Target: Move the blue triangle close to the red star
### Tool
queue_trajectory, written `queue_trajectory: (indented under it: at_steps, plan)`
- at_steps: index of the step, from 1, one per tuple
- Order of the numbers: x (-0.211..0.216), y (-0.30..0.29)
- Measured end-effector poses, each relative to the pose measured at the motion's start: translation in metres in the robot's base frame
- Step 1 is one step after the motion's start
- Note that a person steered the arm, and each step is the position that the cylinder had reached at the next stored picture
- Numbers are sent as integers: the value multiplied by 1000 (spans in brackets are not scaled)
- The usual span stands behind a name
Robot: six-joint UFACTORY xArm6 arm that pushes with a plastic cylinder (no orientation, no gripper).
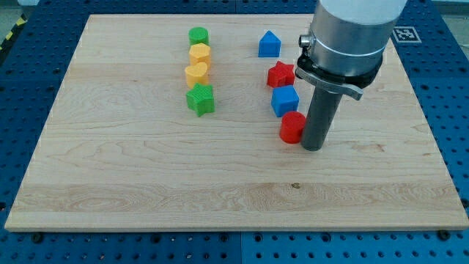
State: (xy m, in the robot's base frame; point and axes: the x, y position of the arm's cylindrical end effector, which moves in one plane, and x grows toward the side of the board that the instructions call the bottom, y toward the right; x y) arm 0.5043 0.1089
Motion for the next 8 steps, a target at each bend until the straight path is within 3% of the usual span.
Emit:
queue_trajectory:
  at_steps: [4,5,6,8]
  plan:
    - [26,12]
    - [31,52]
    - [2,76]
    - [-150,76]
